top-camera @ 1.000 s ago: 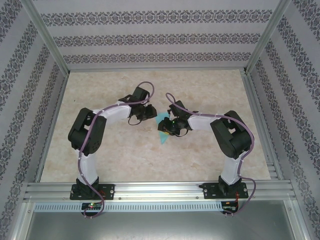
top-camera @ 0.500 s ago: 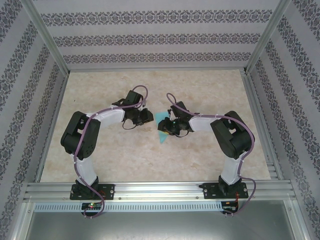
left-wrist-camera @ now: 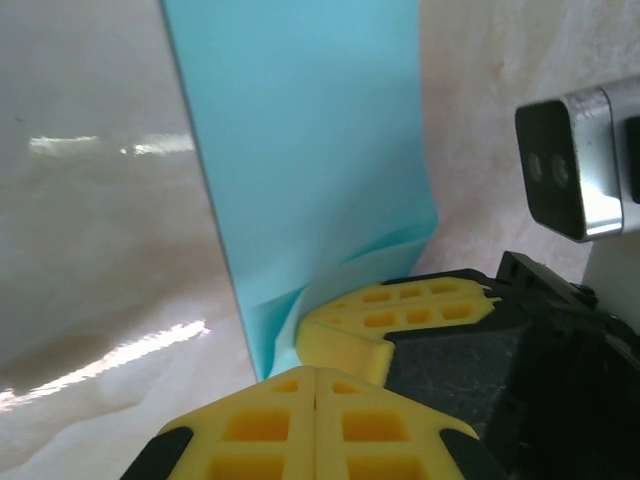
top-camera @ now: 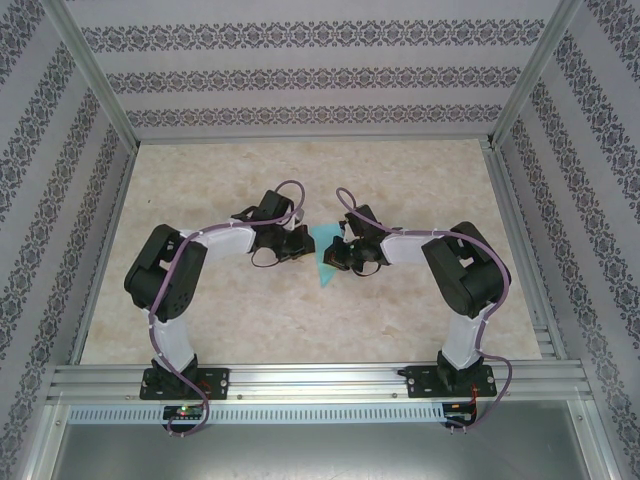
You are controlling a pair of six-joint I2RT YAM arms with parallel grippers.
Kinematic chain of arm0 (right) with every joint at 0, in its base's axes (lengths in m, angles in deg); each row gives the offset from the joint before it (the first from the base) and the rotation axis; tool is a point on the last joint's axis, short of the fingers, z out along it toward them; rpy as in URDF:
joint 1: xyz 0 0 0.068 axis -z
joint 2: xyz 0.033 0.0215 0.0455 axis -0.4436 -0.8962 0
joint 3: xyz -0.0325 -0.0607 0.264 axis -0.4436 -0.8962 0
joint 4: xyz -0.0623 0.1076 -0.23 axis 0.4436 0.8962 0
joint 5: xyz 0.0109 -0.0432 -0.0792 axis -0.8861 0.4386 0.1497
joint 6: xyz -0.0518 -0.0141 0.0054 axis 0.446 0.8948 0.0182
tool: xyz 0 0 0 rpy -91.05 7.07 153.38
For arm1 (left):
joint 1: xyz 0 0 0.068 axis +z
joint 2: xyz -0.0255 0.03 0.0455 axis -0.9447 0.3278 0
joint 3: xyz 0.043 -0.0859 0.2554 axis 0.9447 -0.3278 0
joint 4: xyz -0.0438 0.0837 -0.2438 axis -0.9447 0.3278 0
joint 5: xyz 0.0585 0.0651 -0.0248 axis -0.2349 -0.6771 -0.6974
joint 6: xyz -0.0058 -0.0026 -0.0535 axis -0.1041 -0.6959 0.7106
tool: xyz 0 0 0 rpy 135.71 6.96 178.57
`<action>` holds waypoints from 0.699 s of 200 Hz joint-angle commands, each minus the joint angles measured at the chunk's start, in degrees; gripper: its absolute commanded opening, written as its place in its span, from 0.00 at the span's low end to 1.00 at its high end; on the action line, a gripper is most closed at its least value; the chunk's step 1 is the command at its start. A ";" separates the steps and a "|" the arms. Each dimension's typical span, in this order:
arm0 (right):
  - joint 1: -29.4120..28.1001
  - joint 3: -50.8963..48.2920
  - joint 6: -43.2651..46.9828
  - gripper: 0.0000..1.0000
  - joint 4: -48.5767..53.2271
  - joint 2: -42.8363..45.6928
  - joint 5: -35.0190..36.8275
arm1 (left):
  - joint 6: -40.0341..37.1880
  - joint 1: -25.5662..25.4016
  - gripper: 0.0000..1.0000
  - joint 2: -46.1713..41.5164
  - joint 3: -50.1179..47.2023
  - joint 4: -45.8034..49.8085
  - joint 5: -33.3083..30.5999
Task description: Fold a paper plane with a square sheet of paper (pick it up from the middle)
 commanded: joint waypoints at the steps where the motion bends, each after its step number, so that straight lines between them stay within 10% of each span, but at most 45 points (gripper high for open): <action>1: 0.64 -1.66 0.94 0.01 4.92 -2.00 2.82 | 0.53 -1.05 0.03 0.50 -0.33 -3.19 1.77; 140: 0.64 -1.71 0.60 0.00 4.90 -2.31 2.53 | 0.58 -2.54 0.00 5.98 3.31 -1.38 -0.63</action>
